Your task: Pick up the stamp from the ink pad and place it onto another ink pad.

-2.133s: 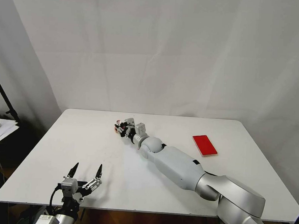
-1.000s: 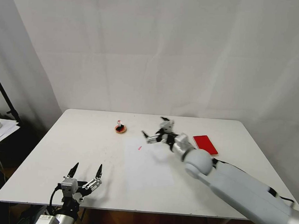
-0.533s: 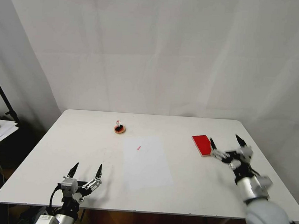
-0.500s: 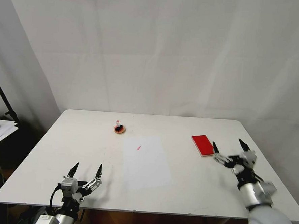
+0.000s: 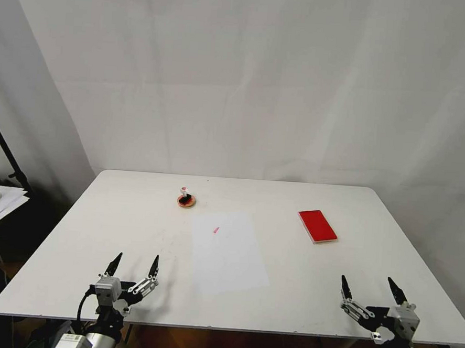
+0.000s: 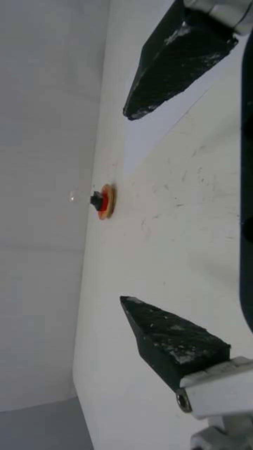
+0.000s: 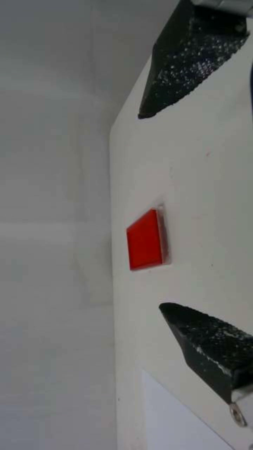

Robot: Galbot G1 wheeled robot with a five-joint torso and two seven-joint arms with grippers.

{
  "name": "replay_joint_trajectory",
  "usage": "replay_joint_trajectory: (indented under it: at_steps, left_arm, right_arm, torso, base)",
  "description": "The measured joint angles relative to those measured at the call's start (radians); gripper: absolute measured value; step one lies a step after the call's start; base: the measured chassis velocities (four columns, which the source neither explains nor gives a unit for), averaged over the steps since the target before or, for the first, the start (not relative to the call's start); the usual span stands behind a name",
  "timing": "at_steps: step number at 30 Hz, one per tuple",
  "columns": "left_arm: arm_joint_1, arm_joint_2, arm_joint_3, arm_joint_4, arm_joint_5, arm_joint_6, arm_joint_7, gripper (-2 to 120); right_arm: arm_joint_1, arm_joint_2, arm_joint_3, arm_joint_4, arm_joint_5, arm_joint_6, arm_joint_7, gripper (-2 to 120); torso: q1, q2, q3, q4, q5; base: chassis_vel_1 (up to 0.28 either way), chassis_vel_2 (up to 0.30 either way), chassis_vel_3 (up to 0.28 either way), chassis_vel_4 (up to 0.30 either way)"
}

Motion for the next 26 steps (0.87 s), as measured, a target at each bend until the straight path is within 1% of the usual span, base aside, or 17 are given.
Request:
replay_joint_trajectory:
  at_steps: [6,26]
  left_arm:
    - [0.000,0.000,0.000,0.000,0.000,0.000,0.000,100]
    - [0.000,0.000,0.000,0.000,0.000,0.000,0.000,100]
  right_arm:
    - [0.023,-0.010,-0.001,-0.005,0.013,0.009,-0.023,100]
    - [0.015,-0.003,-0.017,-0.001,0.016,0.006,-0.046,100]
  torso:
    - [0.000,0.000,0.000,0.0001,-0.0001]
    - [0.000,0.000,0.000,-0.0001,0.0000]
  base:
    - [0.000,0.000,0.000,0.000]
    - [0.000,0.000,0.000,0.000]
